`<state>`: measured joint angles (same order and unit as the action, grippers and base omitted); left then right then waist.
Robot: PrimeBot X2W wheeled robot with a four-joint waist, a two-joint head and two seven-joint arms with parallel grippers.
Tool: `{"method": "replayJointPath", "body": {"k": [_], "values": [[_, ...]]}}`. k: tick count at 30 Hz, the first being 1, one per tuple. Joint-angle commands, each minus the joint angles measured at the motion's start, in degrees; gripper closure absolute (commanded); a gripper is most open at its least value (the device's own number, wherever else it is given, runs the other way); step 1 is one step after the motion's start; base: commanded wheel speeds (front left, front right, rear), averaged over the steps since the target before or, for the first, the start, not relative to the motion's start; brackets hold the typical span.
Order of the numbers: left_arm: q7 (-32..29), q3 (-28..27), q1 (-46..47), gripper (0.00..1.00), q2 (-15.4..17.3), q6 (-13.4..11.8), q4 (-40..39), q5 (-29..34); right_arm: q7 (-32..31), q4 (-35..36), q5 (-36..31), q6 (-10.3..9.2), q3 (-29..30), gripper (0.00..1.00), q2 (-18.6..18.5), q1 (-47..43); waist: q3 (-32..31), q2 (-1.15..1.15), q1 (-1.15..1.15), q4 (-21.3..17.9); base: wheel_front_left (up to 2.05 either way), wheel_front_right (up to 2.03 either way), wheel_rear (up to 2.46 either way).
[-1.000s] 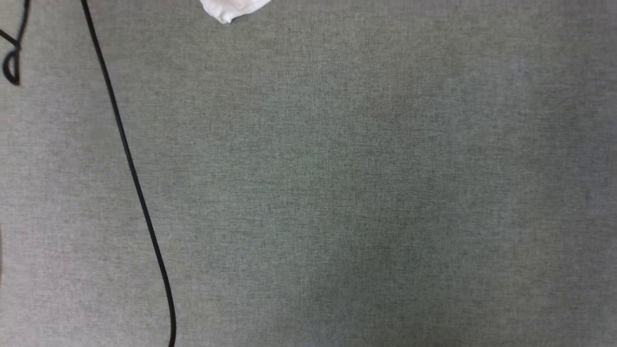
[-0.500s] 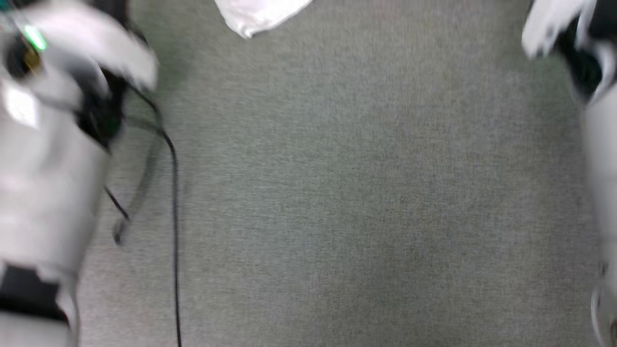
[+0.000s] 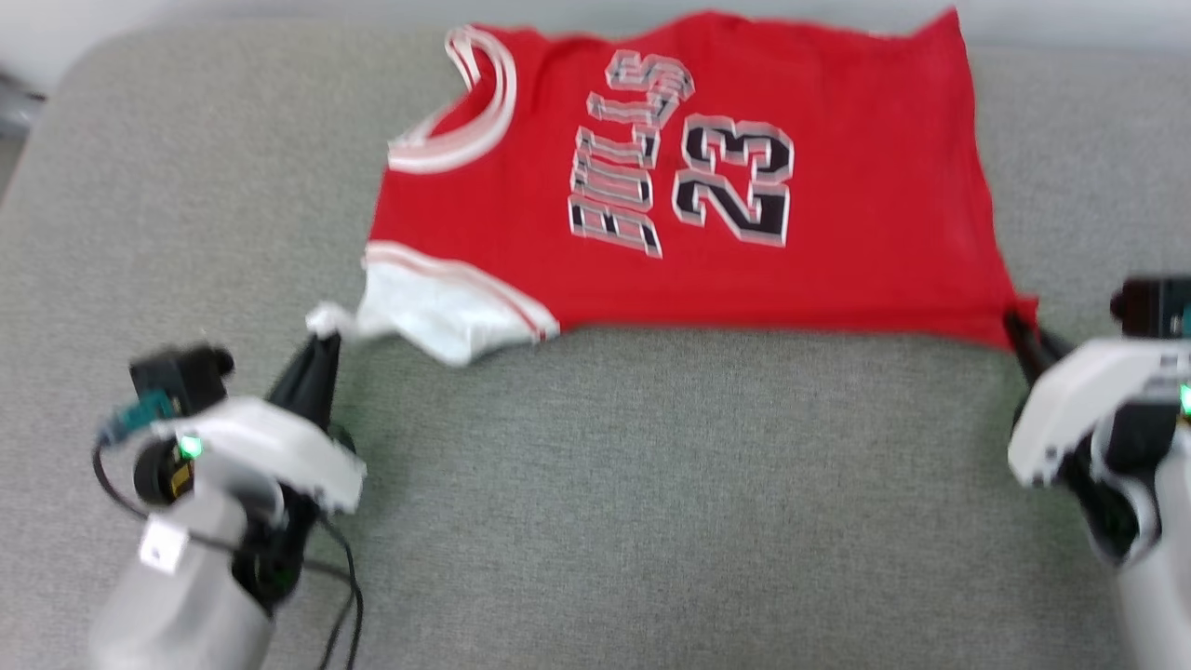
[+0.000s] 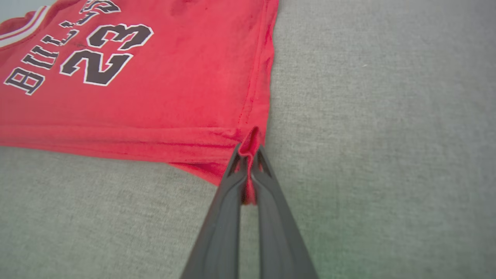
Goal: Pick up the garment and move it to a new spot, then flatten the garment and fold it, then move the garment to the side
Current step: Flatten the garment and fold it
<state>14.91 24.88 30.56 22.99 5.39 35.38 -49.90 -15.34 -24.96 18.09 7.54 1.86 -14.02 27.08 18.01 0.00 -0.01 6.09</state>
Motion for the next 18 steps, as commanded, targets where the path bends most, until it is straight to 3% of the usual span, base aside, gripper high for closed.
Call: {"method": "replayJointPath", "body": {"k": [1,18], "values": [[0.38,-0.49,-3.57,1.0,0.41,-1.14,-1.15,0.37,-0.68,1.68,0.08,-0.1,0.88,1.0,0.15,-4.08,-4.11,0.0,0.01,0.48,0.0,0.0,0.0],[-6.01,-0.87,-33.34,1.0,4.58,-14.35,-22.47,-3.75,-11.44,21.27,-1.42,-0.1,8.31,1.0,9.22,-37.62,-15.79,0.0,0.01,1.08,0.0,0.0,0.0]]}}
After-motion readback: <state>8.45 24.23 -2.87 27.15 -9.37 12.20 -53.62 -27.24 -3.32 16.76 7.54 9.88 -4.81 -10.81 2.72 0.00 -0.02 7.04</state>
